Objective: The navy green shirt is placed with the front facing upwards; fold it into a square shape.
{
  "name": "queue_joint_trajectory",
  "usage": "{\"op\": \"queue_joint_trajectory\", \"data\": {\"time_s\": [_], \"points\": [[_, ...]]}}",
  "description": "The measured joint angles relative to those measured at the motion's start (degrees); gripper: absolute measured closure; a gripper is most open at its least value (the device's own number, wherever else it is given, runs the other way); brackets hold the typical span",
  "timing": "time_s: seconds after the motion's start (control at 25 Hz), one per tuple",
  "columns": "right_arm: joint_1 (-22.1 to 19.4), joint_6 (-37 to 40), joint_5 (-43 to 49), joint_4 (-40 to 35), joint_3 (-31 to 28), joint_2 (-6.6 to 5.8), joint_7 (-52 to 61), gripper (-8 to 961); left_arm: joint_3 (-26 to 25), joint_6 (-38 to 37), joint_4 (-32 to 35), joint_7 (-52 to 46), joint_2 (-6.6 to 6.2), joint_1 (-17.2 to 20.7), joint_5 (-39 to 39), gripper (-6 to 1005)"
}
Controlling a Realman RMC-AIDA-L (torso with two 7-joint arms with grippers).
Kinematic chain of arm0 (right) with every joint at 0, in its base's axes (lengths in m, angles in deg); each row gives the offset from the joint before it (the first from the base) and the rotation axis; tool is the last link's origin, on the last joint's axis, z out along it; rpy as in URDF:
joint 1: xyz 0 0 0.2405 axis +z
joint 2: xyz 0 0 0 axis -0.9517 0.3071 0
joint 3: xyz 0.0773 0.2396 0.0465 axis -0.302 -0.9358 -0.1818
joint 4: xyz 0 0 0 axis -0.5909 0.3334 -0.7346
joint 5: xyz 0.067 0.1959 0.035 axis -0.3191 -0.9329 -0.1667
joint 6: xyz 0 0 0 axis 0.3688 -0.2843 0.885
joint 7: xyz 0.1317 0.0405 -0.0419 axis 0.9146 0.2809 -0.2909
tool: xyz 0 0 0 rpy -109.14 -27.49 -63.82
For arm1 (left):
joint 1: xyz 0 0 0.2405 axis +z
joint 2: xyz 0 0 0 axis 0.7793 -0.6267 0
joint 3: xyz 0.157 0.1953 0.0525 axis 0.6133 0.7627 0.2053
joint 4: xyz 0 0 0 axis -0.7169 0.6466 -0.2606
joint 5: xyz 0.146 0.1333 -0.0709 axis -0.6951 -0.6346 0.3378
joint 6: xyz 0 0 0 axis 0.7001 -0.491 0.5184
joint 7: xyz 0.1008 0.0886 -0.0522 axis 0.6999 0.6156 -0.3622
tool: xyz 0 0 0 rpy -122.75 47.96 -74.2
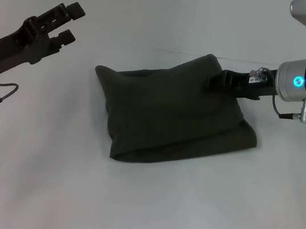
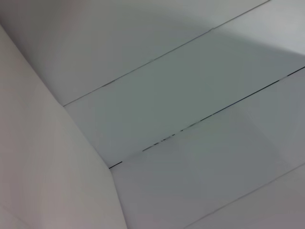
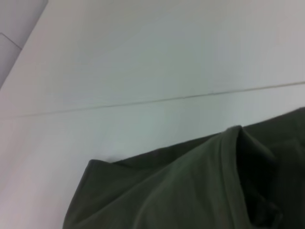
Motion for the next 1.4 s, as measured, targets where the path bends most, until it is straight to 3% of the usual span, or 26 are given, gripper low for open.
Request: {"op": "queue_joint_trajectory", "data": {"time_s": [0.2,0.28,0.52,0.72,0.92,1.24,1.4], "points": [[0.03,-0.09,0.08,-0.15,0.01,0.17,-0.05,398,-0.02,0.41,0.00,0.02,0.00,-0.01,0.00,53],[-0.06,-0.12,0.09,-0.16,0.01,0.21,-0.06,634,-0.02,0.47,-0.01,0.02,0.00,-0.01,0.00,53],[-0.30,-0.22,-0.15,-0.20,-0.16,0.17,-0.07,829,-0.03,0.23,-0.09,0.03,0.00,0.21,-0.01,53],[-0.56,0.84,-1.07,-2.96,-0.45,0.18,0.01,891,-0.45,0.02,-0.09,0.03,0.07,0.49,-0.01,52],[0.90,3.73,-3.75,-8.62,-0.04,0.15,0.16,891,-1.99,-0.33,-0.09,0.03,0.09,0.91,-0.01,52],[5.86,-0.70,-3.46,-7.90,7.02,0.69,0.14,890,-3.44,-0.99,-0.09,0.05,0.16,1.56,-0.01,53],[6.85,-2.27,-2.00,-6.29,7.81,0.81,0.46,890,-3.80,-1.31,-0.09,0.08,0.18,1.75,-0.01,53]]}}
